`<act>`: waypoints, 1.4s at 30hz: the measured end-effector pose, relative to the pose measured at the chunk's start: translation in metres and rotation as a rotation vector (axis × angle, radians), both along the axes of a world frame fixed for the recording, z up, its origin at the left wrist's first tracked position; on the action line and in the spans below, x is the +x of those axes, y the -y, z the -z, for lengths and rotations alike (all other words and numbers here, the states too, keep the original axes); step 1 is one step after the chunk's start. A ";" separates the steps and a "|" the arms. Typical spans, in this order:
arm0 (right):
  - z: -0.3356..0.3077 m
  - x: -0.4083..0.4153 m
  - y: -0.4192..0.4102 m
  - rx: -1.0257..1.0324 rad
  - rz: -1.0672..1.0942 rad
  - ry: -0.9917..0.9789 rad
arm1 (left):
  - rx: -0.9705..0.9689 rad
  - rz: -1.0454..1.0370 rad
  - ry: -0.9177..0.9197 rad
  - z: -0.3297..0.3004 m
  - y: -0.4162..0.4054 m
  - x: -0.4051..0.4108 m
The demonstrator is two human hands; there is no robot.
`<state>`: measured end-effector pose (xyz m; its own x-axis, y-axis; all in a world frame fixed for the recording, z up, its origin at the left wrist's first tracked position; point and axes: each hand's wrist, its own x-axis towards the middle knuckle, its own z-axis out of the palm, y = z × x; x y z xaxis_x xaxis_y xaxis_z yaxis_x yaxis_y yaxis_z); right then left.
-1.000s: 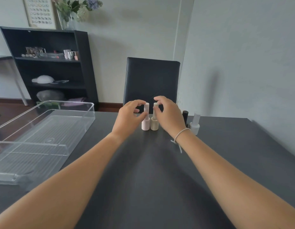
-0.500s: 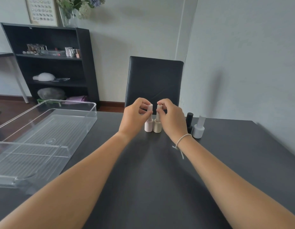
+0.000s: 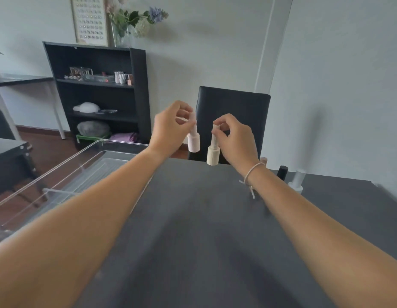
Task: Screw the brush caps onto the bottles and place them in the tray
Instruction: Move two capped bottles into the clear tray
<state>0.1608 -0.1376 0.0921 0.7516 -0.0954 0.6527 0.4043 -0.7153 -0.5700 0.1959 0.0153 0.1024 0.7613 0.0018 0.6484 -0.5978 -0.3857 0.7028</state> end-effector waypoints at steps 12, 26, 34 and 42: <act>-0.019 0.039 -0.116 0.065 -0.239 0.094 | 0.045 -0.231 -0.033 -0.005 -0.122 0.012; 0.037 0.075 -0.139 -0.043 -0.260 -0.047 | 0.000 -0.142 -0.191 0.047 -0.133 0.039; 0.045 0.078 -0.138 -0.115 -0.234 -0.044 | 0.017 -0.099 -0.204 0.055 -0.127 0.047; 0.050 0.084 -0.133 -0.109 -0.194 -0.059 | 0.004 -0.084 -0.222 0.057 -0.120 0.051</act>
